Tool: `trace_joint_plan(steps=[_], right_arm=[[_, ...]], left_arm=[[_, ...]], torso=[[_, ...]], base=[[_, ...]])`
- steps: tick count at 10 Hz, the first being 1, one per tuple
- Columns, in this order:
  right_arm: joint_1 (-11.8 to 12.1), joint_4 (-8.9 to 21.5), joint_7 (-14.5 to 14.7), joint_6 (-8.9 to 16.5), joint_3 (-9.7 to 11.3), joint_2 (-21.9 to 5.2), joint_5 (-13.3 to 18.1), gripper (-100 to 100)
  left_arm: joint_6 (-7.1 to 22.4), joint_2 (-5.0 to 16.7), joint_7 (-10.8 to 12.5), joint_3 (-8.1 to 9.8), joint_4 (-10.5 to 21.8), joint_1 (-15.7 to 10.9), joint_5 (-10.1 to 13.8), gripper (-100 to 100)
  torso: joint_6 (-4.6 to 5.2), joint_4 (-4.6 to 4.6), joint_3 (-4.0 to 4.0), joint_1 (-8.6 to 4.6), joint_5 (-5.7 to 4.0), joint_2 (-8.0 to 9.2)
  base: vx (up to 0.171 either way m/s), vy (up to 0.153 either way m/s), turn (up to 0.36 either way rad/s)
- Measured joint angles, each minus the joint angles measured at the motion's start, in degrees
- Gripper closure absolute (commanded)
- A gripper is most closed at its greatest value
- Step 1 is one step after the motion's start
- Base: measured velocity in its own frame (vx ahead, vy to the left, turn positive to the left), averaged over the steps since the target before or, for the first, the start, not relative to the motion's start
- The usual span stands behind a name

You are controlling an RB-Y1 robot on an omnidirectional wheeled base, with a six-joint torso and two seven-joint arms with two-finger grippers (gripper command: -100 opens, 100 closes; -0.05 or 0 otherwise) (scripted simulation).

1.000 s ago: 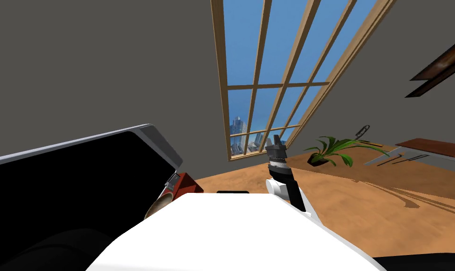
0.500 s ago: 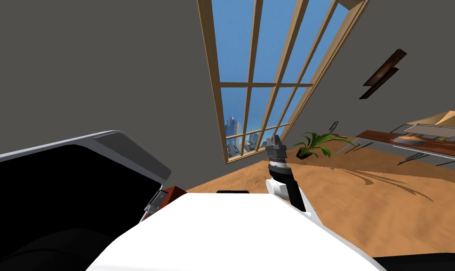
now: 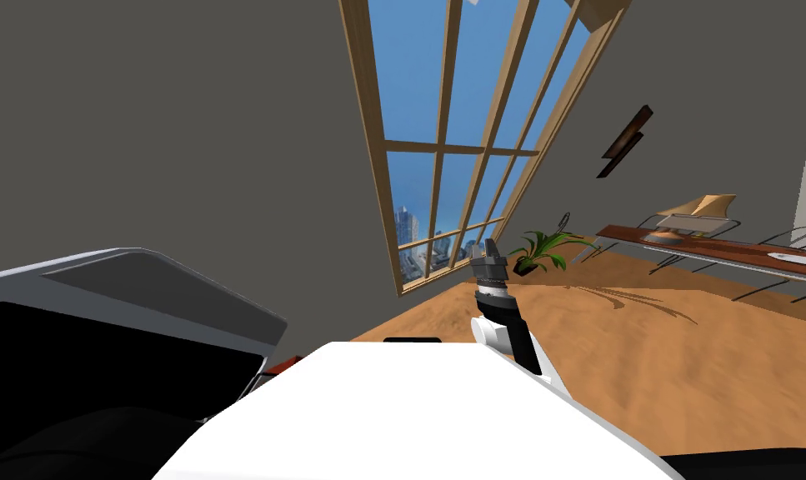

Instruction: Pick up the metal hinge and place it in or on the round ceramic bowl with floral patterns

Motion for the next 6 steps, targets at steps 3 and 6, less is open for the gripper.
trace_joint_plan(steps=[3,6], right_arm=[[-0.01,0.00,0.00,0.00,0.00,0.00,0.00,0],[-0.01,0.00,0.00,0.00,0.00,0.00,0.00,0]], left_arm=[[0.42,-2.18,-0.32,0.20,1.23,-0.22,-0.65,-100],[1.49,-4.47,-0.91,0.77,2.02,-0.05,-1.20,100]], torso=[[0.00,0.06,0.14,-0.10,-0.02,0.22],[-0.01,0.06,0.15,-0.13,-0.04,0.25]], base=[[0.011,0.029,-0.038],[0.006,0.019,-0.013]])
